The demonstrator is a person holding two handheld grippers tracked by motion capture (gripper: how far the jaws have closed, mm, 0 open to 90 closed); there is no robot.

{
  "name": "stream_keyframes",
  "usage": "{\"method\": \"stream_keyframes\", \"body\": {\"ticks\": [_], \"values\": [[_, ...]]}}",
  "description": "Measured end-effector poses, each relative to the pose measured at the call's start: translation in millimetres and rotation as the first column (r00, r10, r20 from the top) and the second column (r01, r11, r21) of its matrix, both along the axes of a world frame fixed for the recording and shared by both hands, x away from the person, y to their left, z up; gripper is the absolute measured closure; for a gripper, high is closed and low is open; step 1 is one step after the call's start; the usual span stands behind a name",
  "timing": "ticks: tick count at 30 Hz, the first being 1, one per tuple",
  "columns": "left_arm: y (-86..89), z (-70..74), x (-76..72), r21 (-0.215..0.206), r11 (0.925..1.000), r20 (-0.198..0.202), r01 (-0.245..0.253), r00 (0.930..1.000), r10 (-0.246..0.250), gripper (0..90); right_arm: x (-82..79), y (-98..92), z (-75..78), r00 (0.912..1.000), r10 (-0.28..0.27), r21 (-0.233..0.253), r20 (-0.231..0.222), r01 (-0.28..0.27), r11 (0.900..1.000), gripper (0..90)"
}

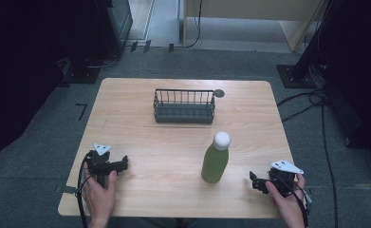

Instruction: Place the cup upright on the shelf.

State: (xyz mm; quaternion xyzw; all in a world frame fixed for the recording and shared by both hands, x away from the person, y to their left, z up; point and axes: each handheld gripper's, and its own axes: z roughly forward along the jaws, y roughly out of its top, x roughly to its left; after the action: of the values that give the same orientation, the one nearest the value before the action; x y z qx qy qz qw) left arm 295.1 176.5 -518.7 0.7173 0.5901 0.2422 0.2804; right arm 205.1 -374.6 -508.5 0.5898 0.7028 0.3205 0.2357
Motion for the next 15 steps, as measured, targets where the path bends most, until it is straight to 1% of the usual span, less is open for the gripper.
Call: {"method": "stream_keyframes", "body": {"ticks": [4,5,6,7,10,13,15], "values": [[0.0,0.0,0.0,0.000,1.0000,0.000,0.000,1.0000,0.000,0.0,-2.5,12.2,3.1,0.9991,0.042,0.003,-0.001,-0.042,0.999,0.0],[0.0,0.0,0.0,0.000,1.0000,0.000,0.000,1.0000,0.000,0.0,-2.5,12.2,3.1,0.9991,0.042,0.003,-0.001,-0.042,0.999,0.0],[0.0,0.0,0.0,0.000,1.0000,0.001,0.000,1.0000,0.000,0.0,-3.3,18.5,4.2,0.9978,0.066,0.011,0.002,-0.066,0.998,0.0],[-0.1,-0.1,0.0,-0.001,1.0000,0.001,-0.001,1.0000,0.001,0.0,-3.6,21.2,4.8,0.9971,0.076,0.017,0.003,-0.076,0.997,0.0],[-0.1,-0.1,0.0,-0.001,1.0000,0.001,-0.001,1.0000,0.001,0.0,-4.5,26.4,6.0,0.9959,0.091,0.019,0.007,-0.091,0.996,0.0],[-0.1,0.0,0.0,-0.001,1.0000,0.001,0.000,1.0000,0.000,0.0,-6.5,34.0,7.9,0.9931,0.116,0.019,0.017,-0.116,0.993,0.0],[0.1,0.0,0.0,0.001,1.0000,-0.001,0.001,1.0000,-0.001,0.0,-8.5,40.4,9.9,0.9893,0.143,0.025,0.027,-0.144,0.989,0.0]]}}
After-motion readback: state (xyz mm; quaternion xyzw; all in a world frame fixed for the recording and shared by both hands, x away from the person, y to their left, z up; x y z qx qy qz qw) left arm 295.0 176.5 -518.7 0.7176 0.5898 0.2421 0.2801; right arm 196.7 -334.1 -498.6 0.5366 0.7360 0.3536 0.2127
